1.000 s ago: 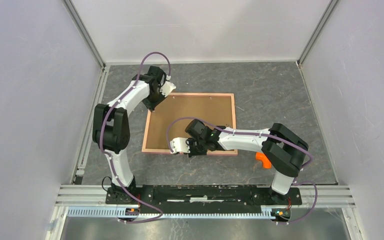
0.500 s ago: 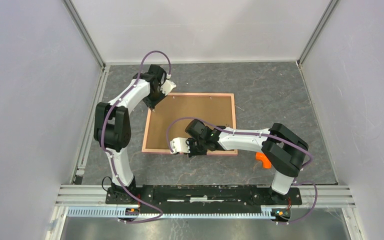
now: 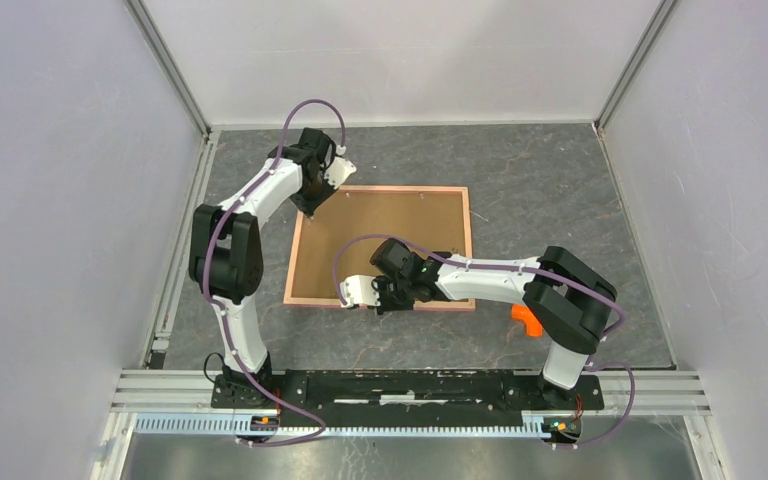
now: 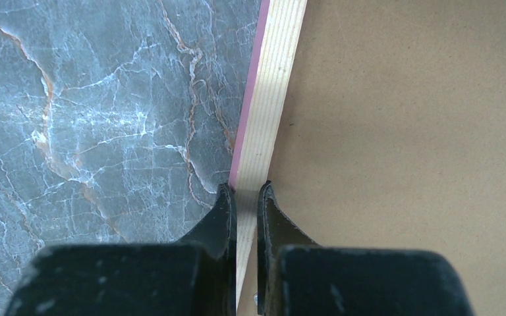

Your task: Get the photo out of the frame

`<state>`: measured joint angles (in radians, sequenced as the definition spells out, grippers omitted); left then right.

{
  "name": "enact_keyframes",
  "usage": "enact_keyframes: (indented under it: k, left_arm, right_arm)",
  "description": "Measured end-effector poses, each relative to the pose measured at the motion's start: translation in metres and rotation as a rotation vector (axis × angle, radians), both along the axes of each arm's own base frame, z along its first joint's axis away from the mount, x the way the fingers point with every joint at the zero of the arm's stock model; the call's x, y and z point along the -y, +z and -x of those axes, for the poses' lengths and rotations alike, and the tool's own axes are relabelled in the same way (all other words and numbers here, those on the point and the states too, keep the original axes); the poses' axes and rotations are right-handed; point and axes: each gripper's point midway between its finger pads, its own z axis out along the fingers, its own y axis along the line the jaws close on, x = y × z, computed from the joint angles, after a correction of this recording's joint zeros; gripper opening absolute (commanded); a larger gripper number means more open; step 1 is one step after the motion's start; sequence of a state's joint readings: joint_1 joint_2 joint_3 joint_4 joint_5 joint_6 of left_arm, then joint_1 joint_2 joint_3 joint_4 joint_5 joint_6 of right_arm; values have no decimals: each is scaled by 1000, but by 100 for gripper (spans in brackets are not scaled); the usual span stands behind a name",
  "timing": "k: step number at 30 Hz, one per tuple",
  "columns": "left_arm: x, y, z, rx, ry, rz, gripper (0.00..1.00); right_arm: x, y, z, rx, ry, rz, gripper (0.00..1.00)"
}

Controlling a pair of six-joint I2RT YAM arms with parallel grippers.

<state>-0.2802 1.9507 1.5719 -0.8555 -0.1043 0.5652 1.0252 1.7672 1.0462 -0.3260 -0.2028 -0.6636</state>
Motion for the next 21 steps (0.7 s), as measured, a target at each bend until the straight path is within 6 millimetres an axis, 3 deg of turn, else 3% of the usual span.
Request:
enact_keyframes:
  k: [9,21]
  left_arm:
    - [19,-1,-5,26,-38,42,2]
    - [15,0,-3,50,-6,59,2]
  right_arm:
    - [0,0,0,0,0,0,0]
    - [0,0,0,-1,0,2,0]
